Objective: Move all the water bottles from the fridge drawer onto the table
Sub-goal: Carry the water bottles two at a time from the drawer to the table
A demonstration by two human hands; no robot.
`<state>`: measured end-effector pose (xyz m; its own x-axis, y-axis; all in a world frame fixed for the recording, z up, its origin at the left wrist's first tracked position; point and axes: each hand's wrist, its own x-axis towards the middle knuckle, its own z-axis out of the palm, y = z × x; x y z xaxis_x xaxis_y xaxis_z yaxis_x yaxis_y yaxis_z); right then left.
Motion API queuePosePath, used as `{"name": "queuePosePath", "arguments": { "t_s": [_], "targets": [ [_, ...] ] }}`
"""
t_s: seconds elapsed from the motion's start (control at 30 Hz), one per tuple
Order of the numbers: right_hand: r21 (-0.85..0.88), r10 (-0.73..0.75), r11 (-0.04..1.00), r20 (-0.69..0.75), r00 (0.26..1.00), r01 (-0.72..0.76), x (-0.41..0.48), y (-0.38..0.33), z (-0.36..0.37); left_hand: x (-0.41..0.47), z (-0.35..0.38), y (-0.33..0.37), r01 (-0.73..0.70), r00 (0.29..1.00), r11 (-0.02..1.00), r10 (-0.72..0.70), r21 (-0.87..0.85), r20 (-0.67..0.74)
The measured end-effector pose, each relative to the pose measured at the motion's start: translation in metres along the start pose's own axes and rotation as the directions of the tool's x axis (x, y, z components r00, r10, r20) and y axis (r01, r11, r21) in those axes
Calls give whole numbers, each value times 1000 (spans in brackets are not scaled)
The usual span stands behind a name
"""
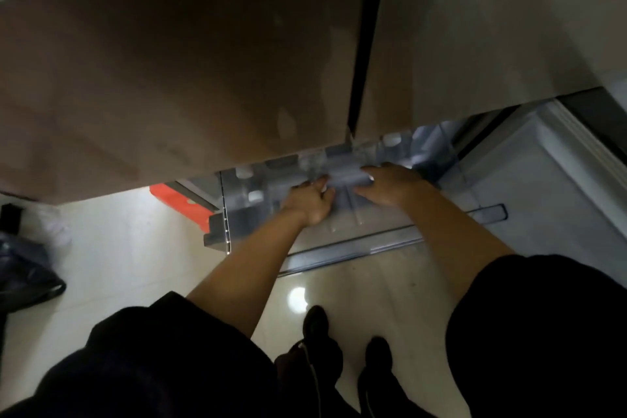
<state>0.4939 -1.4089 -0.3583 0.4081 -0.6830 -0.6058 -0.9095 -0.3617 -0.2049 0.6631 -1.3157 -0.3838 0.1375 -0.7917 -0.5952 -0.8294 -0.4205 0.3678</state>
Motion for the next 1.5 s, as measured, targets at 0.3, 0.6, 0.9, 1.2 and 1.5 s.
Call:
{"name": "queuePosePath", "arguments": {
  "t_s": [0.3,0.6,0.9,1.2,1.5],
  "targets": [
    [105,-26,994,342,939,-11,-17,-5,3,-34,-12,17,-30,959,994,0,101,283],
    [147,-65,989,319,945,18,-40,-10,0,-69,-15,12,143,979,970,-111,-195,168],
    [51,-238,965,-252,938,259,-98,-8,-52,-119,-43,8,37,879,999,-35,-6,-475],
    [196,-150,952,-369,917,235,-127,-9,-41,-134,-38,1,-39,756,992,-50,-122,-653],
    [427,141,904,-350,926,23,-120,-11,26,-136,-6,-8,-24,755,874,-303,-486,-582]
  ]
}}
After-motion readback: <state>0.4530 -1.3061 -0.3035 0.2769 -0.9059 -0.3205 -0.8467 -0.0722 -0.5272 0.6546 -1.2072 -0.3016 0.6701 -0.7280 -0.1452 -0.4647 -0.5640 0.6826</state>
